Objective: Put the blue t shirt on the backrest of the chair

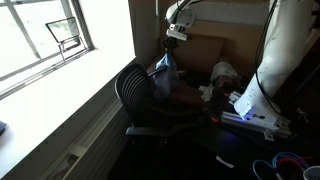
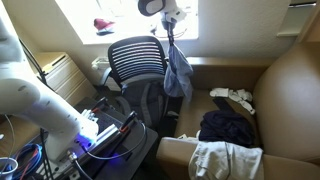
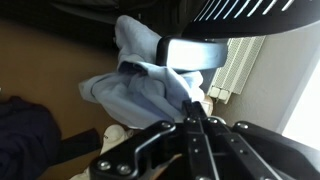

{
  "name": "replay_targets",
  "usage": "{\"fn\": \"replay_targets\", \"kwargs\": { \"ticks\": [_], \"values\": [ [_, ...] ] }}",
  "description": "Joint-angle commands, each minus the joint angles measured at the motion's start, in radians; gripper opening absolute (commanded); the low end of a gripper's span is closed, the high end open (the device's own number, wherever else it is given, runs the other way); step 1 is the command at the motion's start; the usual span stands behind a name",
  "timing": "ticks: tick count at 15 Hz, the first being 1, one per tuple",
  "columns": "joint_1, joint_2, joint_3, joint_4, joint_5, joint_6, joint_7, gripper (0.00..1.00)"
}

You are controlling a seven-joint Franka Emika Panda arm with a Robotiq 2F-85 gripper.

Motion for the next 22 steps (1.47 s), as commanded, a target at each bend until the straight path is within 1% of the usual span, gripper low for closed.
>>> {"fn": "replay_targets", "kwargs": {
  "ticks": [1,2,5,9,10,11,12,13,14,17,18,19,20,22],
  "values": [
    [-0.014,-0.017,0.065,0.016,0.106,0.068,-0.061,0.0],
    [-0.01,-0.026,0.09,0.031,0.157,0.09,-0.058,0.0],
    [0.043,-0.06,0.15,0.102,0.246,0.138,-0.027,0.0],
    [0.13,-0.098,0.211,0.222,0.331,0.237,-0.005,0.0],
    [0.15,-0.103,0.232,0.251,0.355,0.264,-0.018,0.0],
    [0.144,-0.105,0.274,0.263,0.4,0.301,-0.064,0.0],
    [0.136,-0.1,0.318,0.272,0.477,0.329,-0.156,0.0],
    [0.15,-0.103,0.265,0.257,0.381,0.283,-0.048,0.0],
    [0.155,-0.108,0.283,0.261,0.396,0.292,-0.063,0.01],
    [0.161,-0.11,0.266,0.24,0.378,0.296,-0.048,0.0],
    [0.184,-0.134,0.217,0.206,0.326,0.231,0.0,0.0],
    [0.196,-0.156,0.194,0.165,0.267,0.187,0.045,0.0],
    [0.211,-0.171,0.173,0.141,0.196,0.139,0.103,0.0],
    [0.235,-0.201,0.155,0.095,0.067,0.056,0.183,0.0]
  ]
}}
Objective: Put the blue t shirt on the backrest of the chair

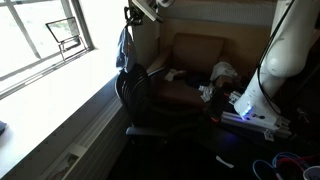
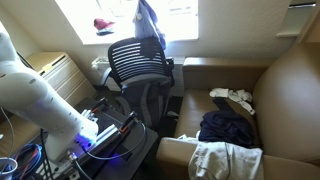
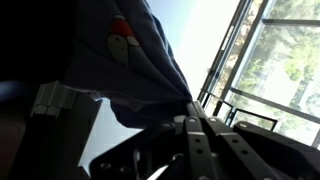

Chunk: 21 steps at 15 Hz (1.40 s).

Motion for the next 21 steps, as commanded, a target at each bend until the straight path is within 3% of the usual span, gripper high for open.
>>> {"fn": "replay_targets", "kwargs": {
  "ticks": [1,10,11,12,16,21],
  "values": [
    [0.049,-0.1,-0.043,-0.115,-0.186,-0.15,0.132,0.0],
    [0.157,-0.172,0.019,-0.097,-0.519,-0.53,0.45,0.0],
    [0.16,-0.16,0.018,-0.096,-0.568,-0.56,0.5,0.26],
    [0.154,-0.158,0.026,-0.095,-0.517,-0.501,0.448,0.02],
    [0.156,-0.156,0.025,-0.095,-0.554,-0.541,0.488,0.26],
    [0.156,-0.156,0.024,-0.095,-0.555,-0.542,0.489,0.26]
  ]
}}
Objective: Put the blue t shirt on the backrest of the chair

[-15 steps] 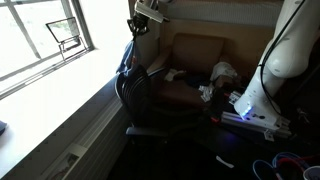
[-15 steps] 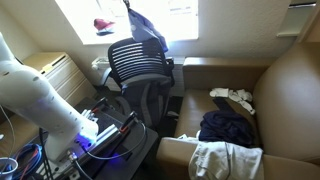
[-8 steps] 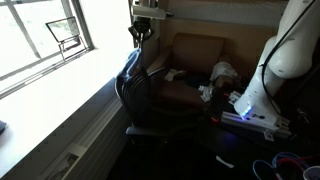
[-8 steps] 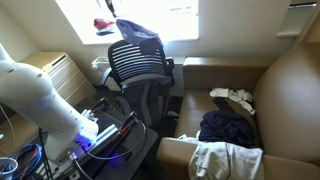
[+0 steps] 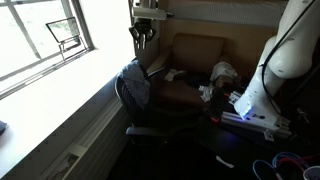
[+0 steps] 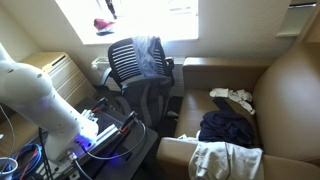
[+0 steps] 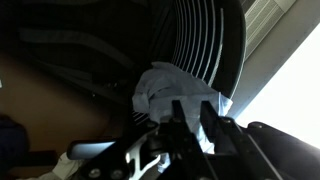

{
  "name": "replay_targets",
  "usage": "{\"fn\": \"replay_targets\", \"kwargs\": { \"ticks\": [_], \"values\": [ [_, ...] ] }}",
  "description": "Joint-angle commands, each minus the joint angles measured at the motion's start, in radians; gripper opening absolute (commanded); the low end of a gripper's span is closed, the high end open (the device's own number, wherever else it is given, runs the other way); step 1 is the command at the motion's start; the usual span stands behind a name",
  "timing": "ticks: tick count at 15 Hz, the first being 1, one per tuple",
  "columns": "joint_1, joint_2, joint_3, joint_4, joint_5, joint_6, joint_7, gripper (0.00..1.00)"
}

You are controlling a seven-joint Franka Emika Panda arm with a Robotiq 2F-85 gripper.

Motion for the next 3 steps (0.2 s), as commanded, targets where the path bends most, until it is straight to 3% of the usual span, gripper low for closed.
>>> {"fn": "replay_targets", "kwargs": {
  "ticks": [1,3],
  "values": [
    [-0.011,0.0,0.011,0.002,-0.002,-0.003,0.001,0.26],
    [-0.011,0.0,0.011,0.002,-0.002,-0.003,0.001,0.26]
  ]
}}
